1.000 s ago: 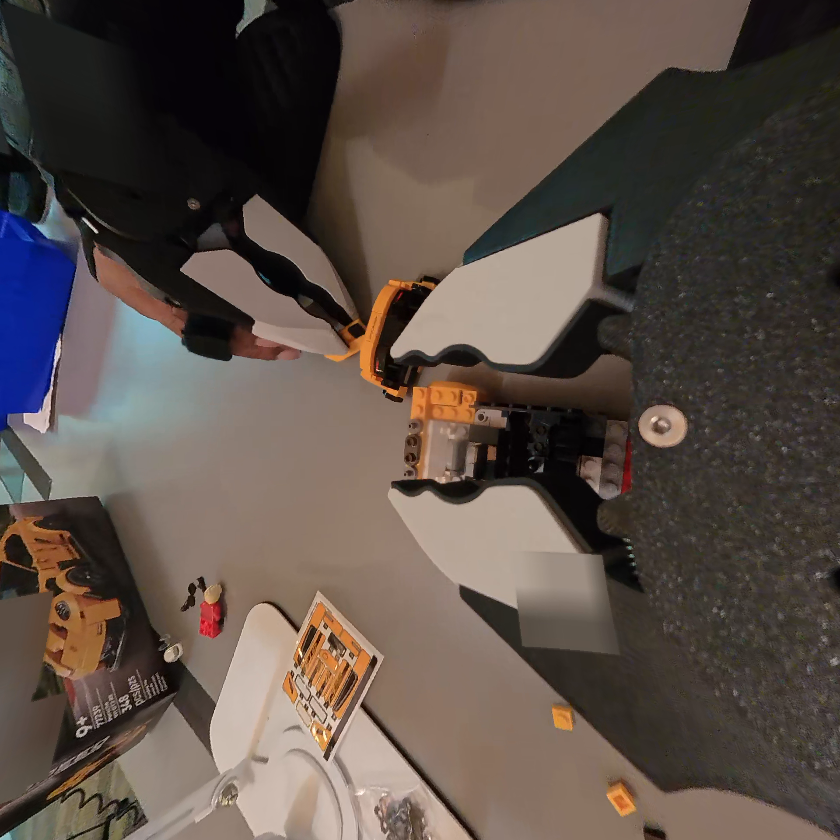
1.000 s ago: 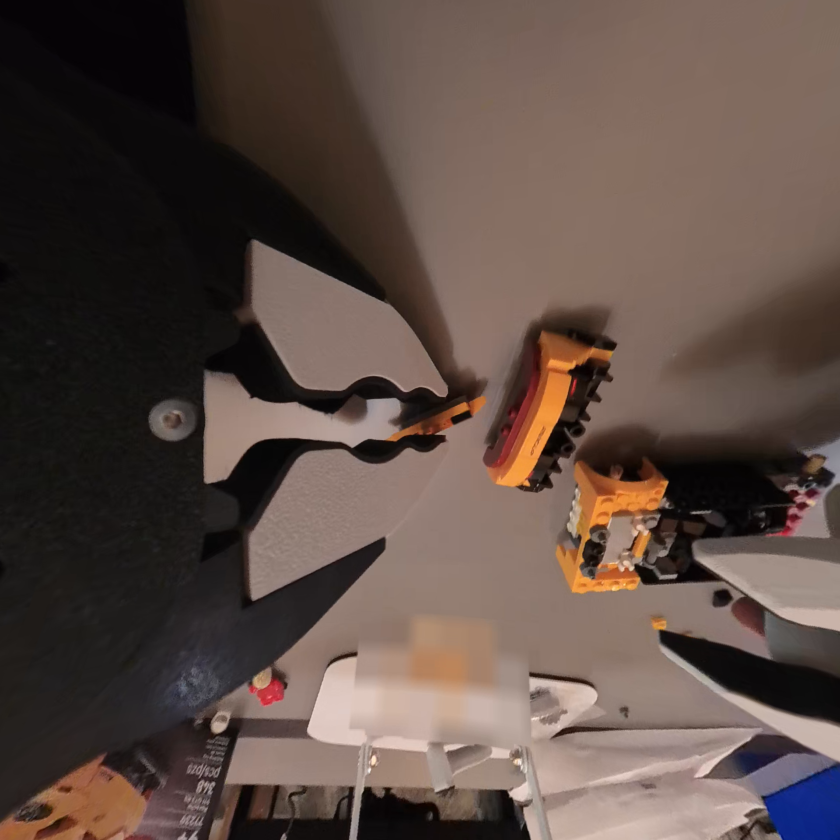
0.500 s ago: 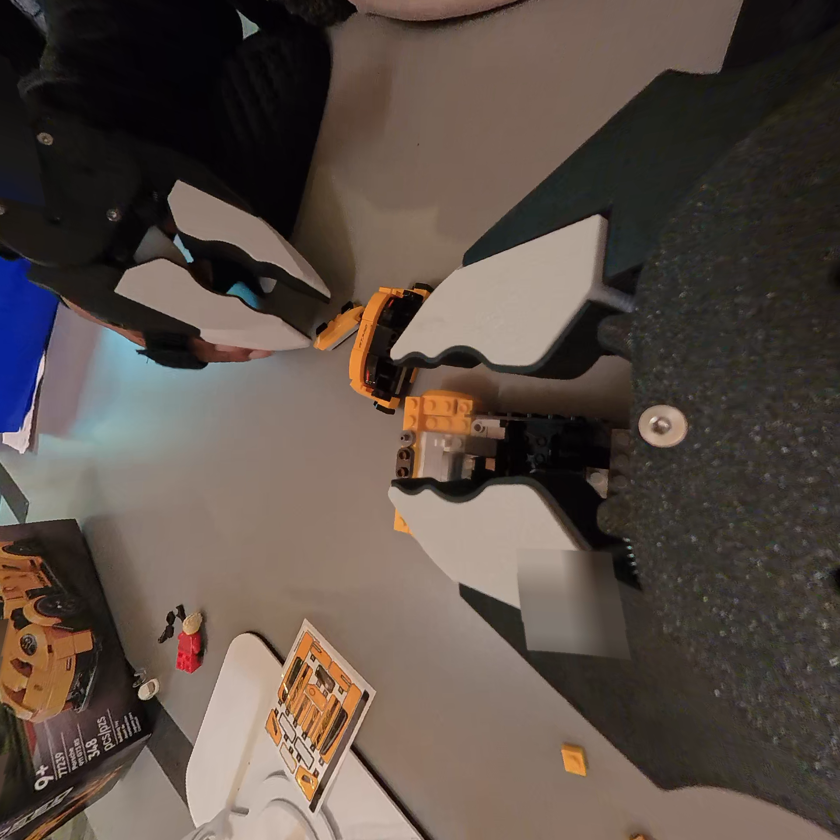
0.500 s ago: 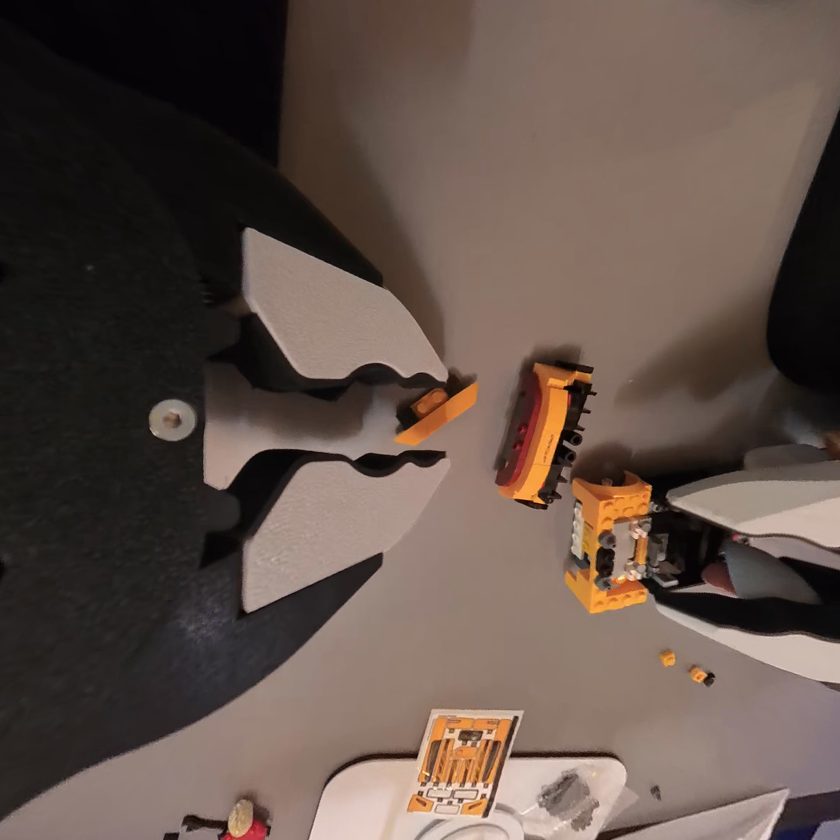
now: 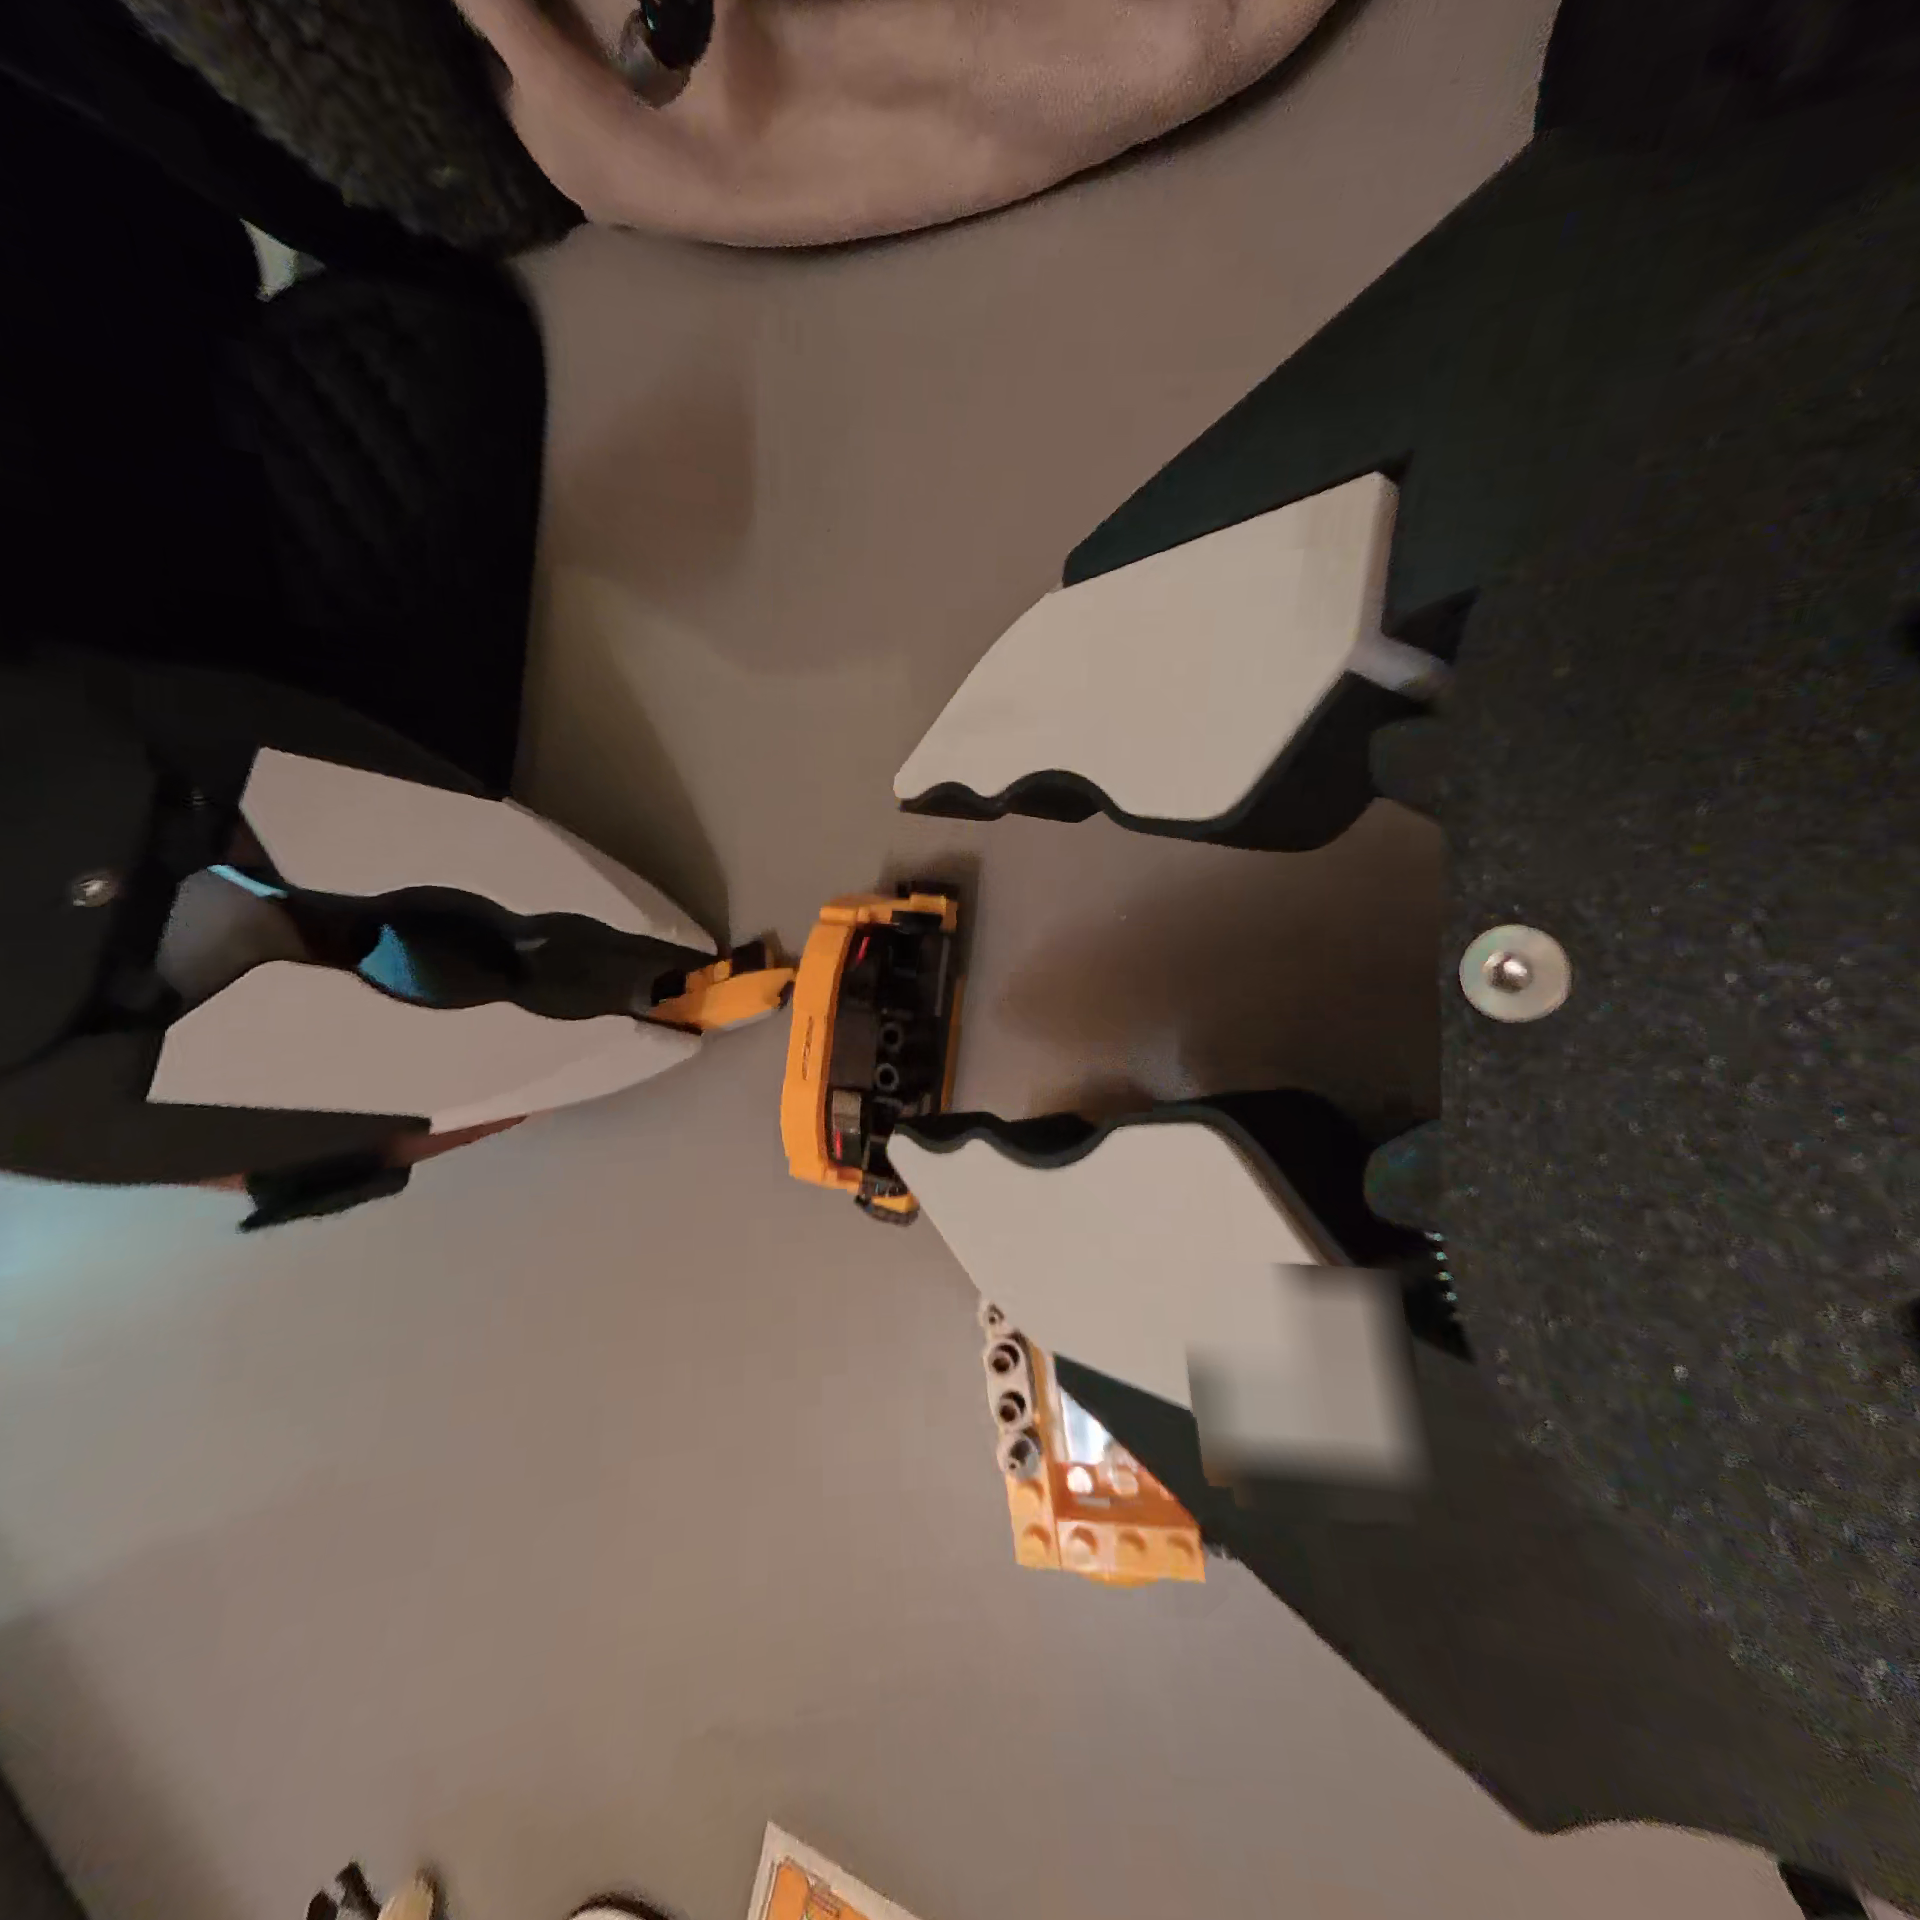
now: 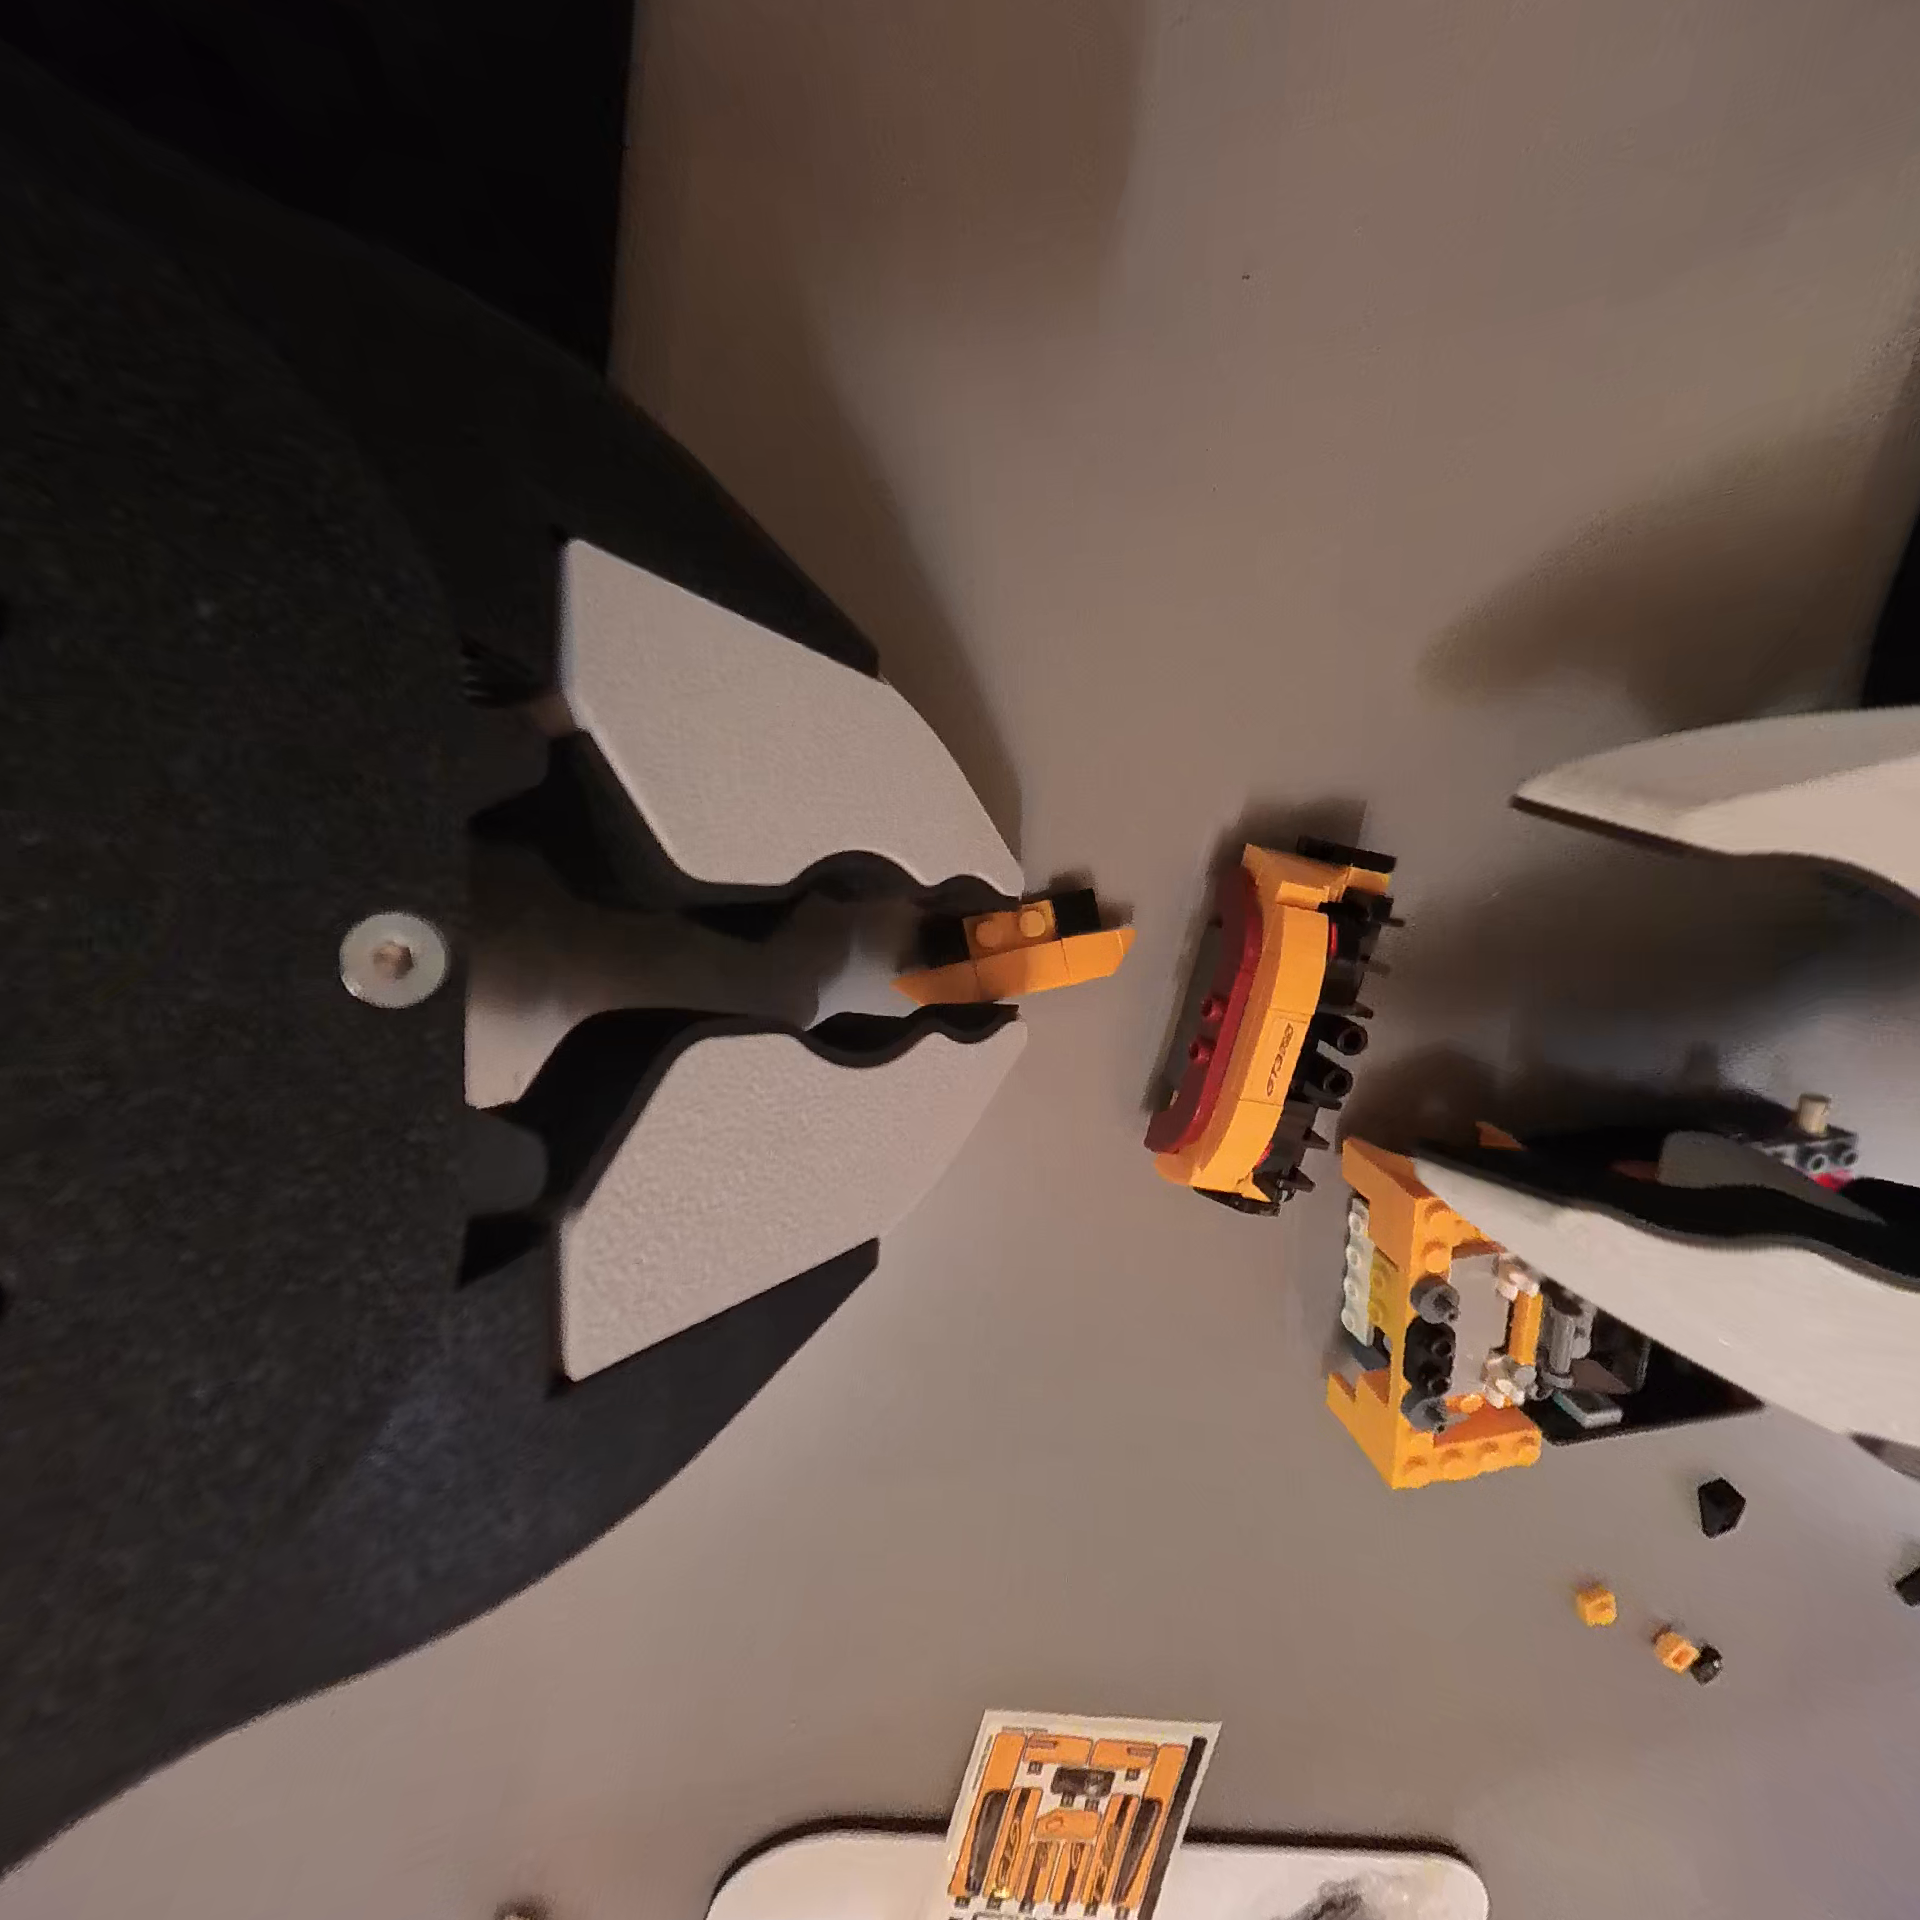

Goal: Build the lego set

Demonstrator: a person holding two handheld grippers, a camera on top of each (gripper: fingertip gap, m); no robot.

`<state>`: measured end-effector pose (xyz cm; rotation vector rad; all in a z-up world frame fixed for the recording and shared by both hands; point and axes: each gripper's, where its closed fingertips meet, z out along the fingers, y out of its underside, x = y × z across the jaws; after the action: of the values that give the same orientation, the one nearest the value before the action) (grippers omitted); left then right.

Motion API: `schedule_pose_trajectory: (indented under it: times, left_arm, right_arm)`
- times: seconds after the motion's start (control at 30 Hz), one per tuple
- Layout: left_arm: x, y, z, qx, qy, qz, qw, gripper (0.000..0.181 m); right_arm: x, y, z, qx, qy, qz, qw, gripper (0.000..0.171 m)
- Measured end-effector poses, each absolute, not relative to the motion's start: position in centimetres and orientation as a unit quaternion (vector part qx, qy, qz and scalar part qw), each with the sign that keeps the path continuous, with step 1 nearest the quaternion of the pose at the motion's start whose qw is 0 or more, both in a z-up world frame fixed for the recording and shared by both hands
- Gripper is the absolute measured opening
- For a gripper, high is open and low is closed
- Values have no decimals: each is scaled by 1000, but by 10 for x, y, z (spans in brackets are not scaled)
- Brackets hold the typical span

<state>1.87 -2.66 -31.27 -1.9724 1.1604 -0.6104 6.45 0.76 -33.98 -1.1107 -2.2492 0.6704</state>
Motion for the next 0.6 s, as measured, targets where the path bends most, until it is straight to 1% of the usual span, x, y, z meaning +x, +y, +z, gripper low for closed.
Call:
schedule_pose_trajectory:
  times: [0.07,0.13,0.17,0.27,0.3,0.37,0.47,0.6]
  left_arm:
    - [21,-25,-319,-778,466,-205,369,55]
    - [23,-22,-326,-781,479,-166,364,61]
    - [24,-21,-328,-782,484,-153,362,63]
    - [27,-13,-332,-787,489,-120,357,77]
    - [27,-11,-333,-786,495,-108,354,79]
    - [28,-9,-333,-781,509,-94,350,80]
    - [23,-6,-332,-777,526,-84,335,77]
    - [19,-5,-335,-765,584,-80,261,77]
  right_arm:
    - [63,7,-339,-409,-833,250,277,15]
    - [60,7,-335,-406,-828,258,288,8]
    - [60,6,-333,-405,-826,264,288,7]
    - [62,3,-335,-399,-832,265,282,7]
    - [62,4,-335,-400,-832,263,282,7]
    - [62,6,-335,-402,-831,260,284,8]
    - [64,7,-335,-404,-830,259,283,8]
    - [64,7,-335,-405,-832,257,280,8]
